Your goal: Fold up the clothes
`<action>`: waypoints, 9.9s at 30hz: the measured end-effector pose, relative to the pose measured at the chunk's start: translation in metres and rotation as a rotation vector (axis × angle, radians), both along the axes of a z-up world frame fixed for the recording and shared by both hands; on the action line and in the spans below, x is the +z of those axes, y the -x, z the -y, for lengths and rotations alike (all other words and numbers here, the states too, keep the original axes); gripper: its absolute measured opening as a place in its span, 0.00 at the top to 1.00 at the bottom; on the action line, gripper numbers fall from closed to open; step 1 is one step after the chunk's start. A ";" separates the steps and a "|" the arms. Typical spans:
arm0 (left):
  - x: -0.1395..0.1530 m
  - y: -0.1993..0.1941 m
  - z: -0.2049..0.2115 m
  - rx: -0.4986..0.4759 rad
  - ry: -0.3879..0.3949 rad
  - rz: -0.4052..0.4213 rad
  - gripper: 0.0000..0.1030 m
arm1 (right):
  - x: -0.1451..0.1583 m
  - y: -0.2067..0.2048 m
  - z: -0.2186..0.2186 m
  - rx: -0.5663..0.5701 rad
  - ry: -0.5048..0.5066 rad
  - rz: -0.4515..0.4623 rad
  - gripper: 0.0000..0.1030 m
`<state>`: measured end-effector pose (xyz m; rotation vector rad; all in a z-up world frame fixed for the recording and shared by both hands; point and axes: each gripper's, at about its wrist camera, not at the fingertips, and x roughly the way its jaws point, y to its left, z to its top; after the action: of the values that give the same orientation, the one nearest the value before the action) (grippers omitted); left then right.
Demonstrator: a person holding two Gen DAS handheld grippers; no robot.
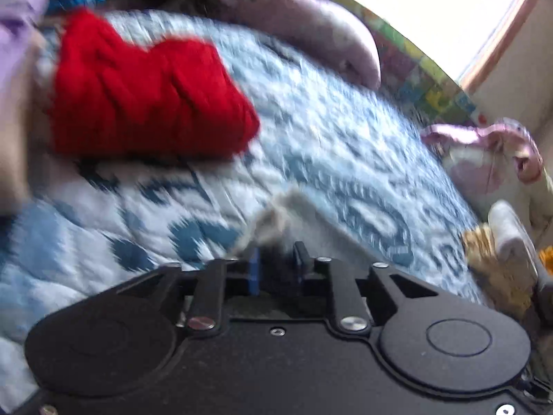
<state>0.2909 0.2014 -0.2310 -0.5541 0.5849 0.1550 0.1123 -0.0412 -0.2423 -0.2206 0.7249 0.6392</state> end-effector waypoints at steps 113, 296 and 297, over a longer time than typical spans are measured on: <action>0.122 0.016 0.214 -0.288 -0.449 0.305 0.87 | 0.031 0.015 0.096 -0.217 -0.301 -0.082 0.61; -0.001 0.215 -0.282 0.473 0.324 0.220 0.63 | 0.032 0.050 -0.522 0.467 -0.635 -0.662 0.50; 0.001 0.213 -0.282 0.470 0.315 0.215 0.63 | 0.031 0.048 -0.520 0.459 -0.642 -0.676 0.50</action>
<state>0.0776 0.4831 -0.2299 -0.9982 0.2608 0.4465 0.0640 0.4792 -0.2110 0.4624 1.0790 1.3821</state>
